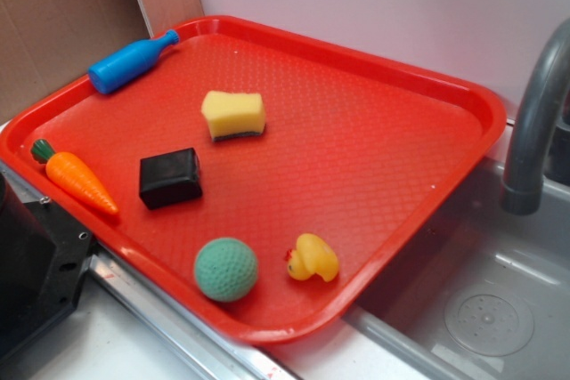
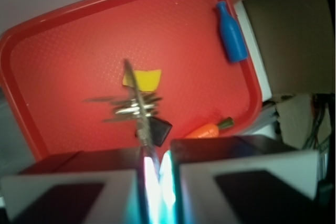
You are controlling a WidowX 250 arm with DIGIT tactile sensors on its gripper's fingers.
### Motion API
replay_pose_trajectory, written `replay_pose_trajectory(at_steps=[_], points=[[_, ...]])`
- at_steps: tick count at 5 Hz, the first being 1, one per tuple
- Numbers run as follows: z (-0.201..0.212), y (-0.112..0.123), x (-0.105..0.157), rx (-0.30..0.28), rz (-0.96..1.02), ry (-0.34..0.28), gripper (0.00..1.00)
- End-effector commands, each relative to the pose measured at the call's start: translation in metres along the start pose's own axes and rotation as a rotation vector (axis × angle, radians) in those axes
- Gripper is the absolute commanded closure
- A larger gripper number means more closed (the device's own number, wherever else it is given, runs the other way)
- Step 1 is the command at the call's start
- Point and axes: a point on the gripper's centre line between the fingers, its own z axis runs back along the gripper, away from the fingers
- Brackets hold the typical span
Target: Grab the silver keys.
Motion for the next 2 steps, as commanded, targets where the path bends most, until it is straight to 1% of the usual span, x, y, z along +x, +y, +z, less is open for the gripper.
replay_pose_trajectory(at_steps=[1, 2], points=[[-0.0306, -0.0116, -0.0081, -0.040, -0.072, -0.079, 1.00], [-0.0372, -0.0127, -0.0121, -0.065, -0.086, -0.093, 1.00]])
